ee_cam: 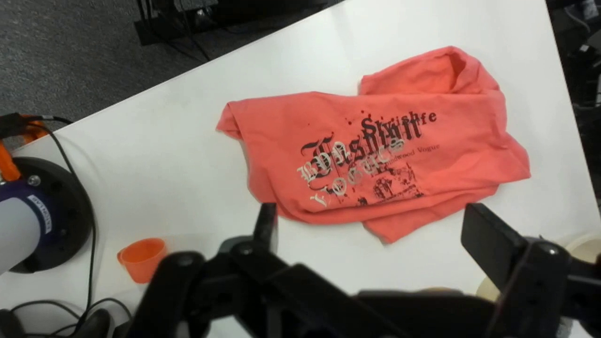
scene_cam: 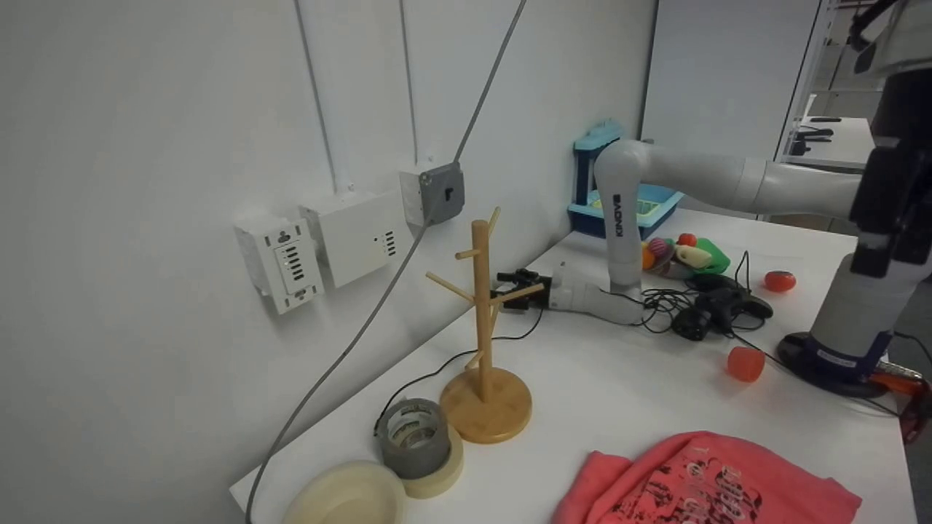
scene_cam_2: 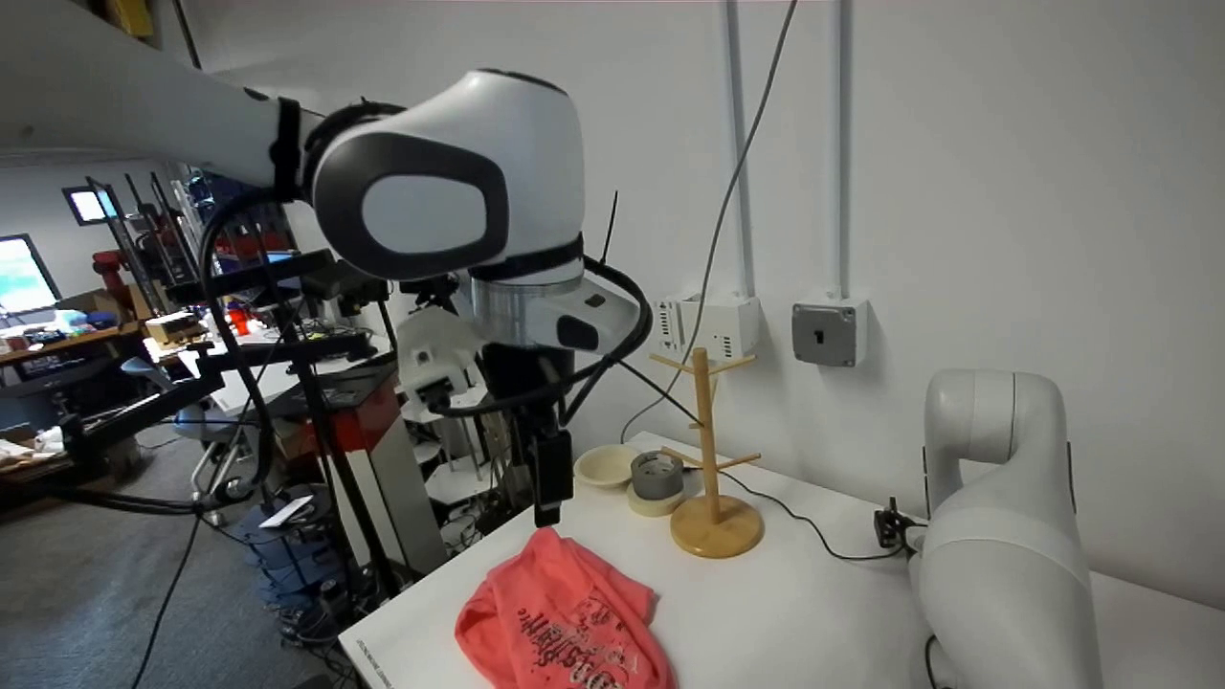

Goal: Fold the orange cloth

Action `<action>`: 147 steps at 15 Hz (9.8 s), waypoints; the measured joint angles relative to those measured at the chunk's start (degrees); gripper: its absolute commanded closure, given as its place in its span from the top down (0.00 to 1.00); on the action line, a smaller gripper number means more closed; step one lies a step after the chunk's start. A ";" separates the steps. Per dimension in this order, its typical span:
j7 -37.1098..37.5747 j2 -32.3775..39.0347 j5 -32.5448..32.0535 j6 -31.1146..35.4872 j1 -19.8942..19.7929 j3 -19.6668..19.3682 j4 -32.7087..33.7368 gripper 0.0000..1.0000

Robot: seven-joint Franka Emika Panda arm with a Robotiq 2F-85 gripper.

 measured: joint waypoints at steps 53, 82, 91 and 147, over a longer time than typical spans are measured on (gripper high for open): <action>3.46 20.56 -1.85 26.14 13.49 15.60 -6.51 1.00; 19.68 44.63 -22.31 48.07 35.34 4.78 2.54 1.00; 19.68 46.57 -22.32 48.87 36.66 2.62 3.01 0.96; 65.70 16.69 -52.15 52.43 5.68 -1.54 -24.06 0.03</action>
